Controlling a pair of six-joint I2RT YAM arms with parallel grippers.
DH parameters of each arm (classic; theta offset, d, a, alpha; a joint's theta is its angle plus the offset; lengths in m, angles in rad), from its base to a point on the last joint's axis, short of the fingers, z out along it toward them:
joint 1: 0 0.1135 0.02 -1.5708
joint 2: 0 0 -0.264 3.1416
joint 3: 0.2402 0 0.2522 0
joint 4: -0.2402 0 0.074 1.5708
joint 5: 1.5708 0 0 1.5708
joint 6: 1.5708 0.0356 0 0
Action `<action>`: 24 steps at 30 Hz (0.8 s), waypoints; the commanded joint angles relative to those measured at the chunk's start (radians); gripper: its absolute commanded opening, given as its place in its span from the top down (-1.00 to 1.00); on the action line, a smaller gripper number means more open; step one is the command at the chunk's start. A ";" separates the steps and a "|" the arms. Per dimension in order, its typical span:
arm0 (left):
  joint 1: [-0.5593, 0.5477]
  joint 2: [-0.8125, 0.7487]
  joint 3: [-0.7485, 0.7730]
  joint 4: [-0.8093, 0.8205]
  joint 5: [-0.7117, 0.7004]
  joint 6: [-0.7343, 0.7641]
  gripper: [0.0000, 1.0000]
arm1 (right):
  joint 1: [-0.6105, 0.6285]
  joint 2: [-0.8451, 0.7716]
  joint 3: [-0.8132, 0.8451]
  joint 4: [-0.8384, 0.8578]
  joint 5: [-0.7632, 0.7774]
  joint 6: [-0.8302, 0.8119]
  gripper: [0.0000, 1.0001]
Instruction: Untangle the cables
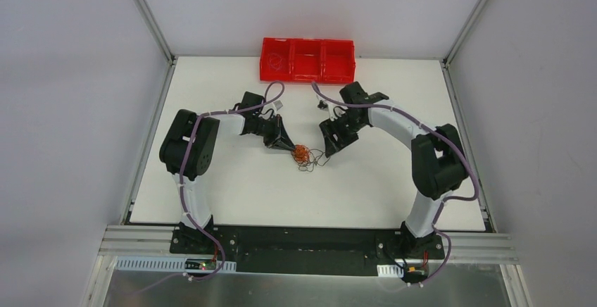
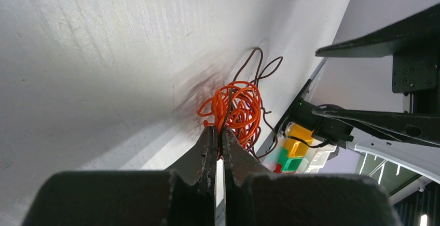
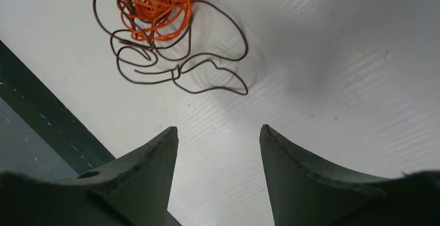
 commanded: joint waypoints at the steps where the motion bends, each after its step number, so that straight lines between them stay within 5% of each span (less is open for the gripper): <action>1: -0.012 0.005 0.025 -0.010 0.023 0.034 1.00 | 0.025 0.092 0.092 0.017 0.035 -0.034 -0.23; 10: -0.010 0.016 0.031 -0.040 0.009 0.034 1.00 | 0.066 0.200 0.123 -0.011 0.044 -0.110 -0.13; 12: -0.002 0.007 0.021 -0.045 -0.007 0.034 1.00 | 0.068 0.196 0.113 -0.038 0.048 -0.130 0.07; 15: 0.024 -0.025 -0.005 -0.048 -0.035 0.032 1.00 | 0.066 0.164 0.068 -0.054 0.146 -0.129 0.95; 24: 0.160 -0.200 -0.116 -0.118 -0.061 0.071 1.00 | -0.043 -0.090 -0.141 -0.082 0.349 -0.166 1.00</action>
